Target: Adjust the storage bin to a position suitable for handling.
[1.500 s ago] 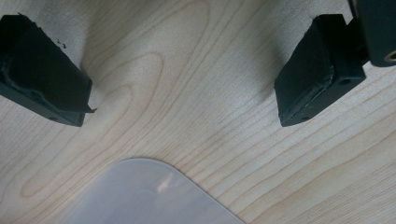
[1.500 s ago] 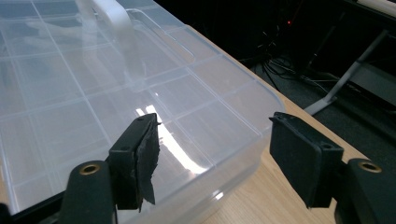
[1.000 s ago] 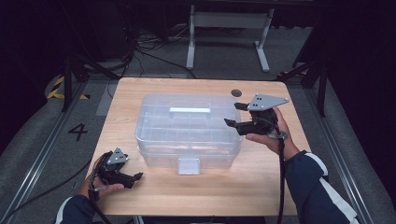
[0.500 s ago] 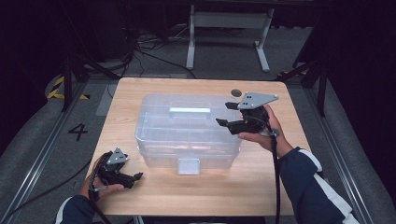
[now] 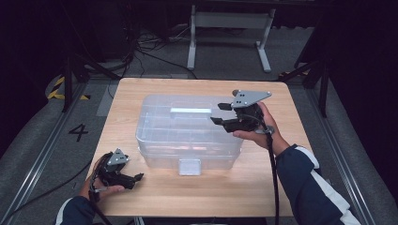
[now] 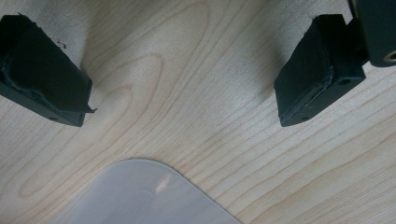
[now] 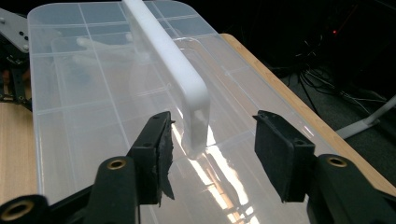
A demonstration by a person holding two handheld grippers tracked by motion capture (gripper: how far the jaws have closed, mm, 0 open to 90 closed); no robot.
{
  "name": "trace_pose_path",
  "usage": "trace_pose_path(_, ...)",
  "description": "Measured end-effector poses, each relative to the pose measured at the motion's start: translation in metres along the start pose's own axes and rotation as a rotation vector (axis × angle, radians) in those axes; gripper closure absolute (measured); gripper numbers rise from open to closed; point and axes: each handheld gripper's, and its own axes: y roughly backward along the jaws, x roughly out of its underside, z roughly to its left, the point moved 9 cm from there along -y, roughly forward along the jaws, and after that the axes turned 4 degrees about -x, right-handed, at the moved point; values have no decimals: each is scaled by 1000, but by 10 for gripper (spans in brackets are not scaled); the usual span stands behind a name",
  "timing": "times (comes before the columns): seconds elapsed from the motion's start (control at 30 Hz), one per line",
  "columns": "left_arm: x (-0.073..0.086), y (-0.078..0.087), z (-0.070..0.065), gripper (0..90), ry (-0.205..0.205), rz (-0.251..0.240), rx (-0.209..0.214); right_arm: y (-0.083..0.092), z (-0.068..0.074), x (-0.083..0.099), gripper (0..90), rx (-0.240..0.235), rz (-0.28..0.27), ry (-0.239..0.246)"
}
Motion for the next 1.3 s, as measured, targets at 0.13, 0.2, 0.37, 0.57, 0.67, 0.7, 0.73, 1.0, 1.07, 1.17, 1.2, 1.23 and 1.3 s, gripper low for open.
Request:
trace_pose_path(0.13,-1,-1,0,45,13,-3,-16,-4,3,-3,520,-24,5,10)
trace_pose_path(0.2,-2,-1,1,43,17,-1,-39,-6,4,-4,539,-27,15,17)
trace_pose_path(0.37,-2,-1,0,42,36,5,-49,-15,7,-5,625,-32,41,32)
trace_pose_path(0.57,-3,0,-4,109,49,7,-31,-21,6,-10,752,-31,54,37)
trace_pose_path(0.67,-4,2,2,173,48,-1,-60,-23,7,-10,756,-20,64,47)
trace_pose_path(0.7,-3,3,0,191,69,7,-52,-23,7,-10,756,-17,66,49)
trace_pose_path(0.73,-4,4,3,207,54,10,-63,-23,7,-10,757,-16,67,52)
trace_pose_path(1.0,-13,17,11,322,75,-49,-103,-22,3,-14,756,-15,66,54)
trace_pose_path(1.07,-19,26,11,333,93,-88,-91,-22,1,-16,755,-18,67,51)
trace_pose_path(1.17,-26,35,12,380,117,-134,-85,-22,-1,-18,753,-23,71,47)
trace_pose_path(1.2,-29,40,12,380,112,-146,-86,-22,-1,-18,753,-23,71,47)
trace_pose_path(1.23,-31,42,11,384,117,-151,-84,-21,-2,-19,753,-26,73,43)
trace_pose_path(1.3,-36,46,7,402,88,-158,-80,-21,-4,-20,752,-29,77,35)
